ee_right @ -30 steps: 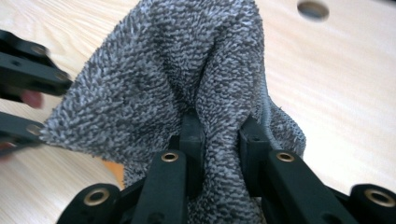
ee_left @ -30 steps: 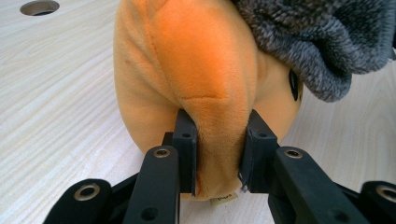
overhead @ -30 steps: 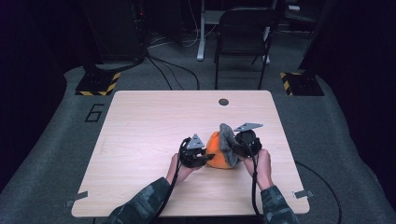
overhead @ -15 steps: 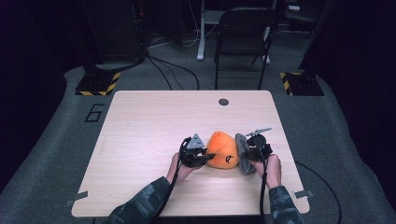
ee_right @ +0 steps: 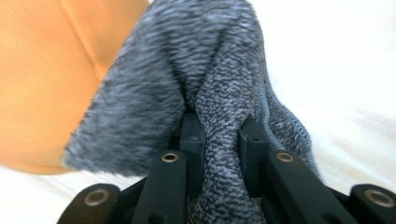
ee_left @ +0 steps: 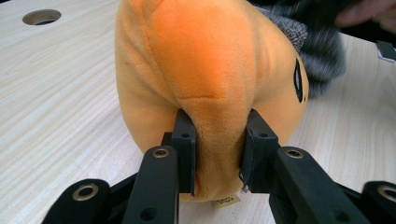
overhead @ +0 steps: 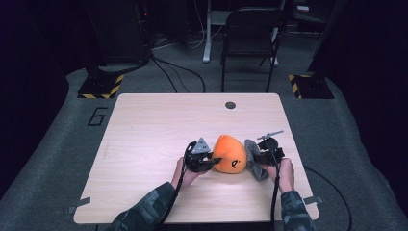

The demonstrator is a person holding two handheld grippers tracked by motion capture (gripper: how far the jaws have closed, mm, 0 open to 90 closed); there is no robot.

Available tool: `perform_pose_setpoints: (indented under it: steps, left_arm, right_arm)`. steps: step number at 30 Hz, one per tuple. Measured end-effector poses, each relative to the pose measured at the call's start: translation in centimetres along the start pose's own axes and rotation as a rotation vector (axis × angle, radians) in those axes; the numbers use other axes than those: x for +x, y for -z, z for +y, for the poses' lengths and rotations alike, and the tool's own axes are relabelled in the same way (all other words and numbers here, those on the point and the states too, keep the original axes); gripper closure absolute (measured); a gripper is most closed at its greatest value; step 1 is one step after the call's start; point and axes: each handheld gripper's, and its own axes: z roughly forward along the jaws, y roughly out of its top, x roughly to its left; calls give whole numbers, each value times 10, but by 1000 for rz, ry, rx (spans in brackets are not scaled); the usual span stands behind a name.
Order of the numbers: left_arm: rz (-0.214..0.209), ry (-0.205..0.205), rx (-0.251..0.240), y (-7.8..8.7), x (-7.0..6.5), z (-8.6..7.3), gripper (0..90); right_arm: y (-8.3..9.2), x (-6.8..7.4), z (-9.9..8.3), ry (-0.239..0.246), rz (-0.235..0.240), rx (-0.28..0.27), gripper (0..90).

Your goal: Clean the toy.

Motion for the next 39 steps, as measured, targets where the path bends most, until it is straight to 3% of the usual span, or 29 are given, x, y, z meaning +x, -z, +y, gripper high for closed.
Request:
perform_pose_setpoints:
  steps: [4,9,12,15,18,22,27,35,38,39]
  left_arm:
    - [-3,-6,4,0,0,0,705]
    - [3,-19,7,0,-3,0,705]
    - [6,-35,10,1,-4,0,705]
    - [11,-41,9,0,-6,0,705]
    - [12,-32,13,-1,-6,-1,705]
    - [10,-39,13,-1,-6,0,705]
    - [6,-39,12,-2,-6,-1,702]
    - [6,-42,11,-6,-7,0,700]
    - [7,-47,15,-4,-8,0,700]
    - [15,-48,10,-4,-7,0,700]
  right_arm:
    - [31,13,14,35,5,-114,760]
    - [61,55,32,136,23,-247,752]
    - [62,81,38,197,17,-274,748]
    - [45,91,39,233,-4,-235,751]
    - [30,86,36,222,-12,-209,753]
    - [32,72,33,204,-27,-189,753]
    - [23,43,19,108,13,-151,753]
    - [2,22,6,47,-8,-86,752]
    - [-6,13,0,36,-55,-26,752]
    - [-18,8,-5,27,-92,33,752]
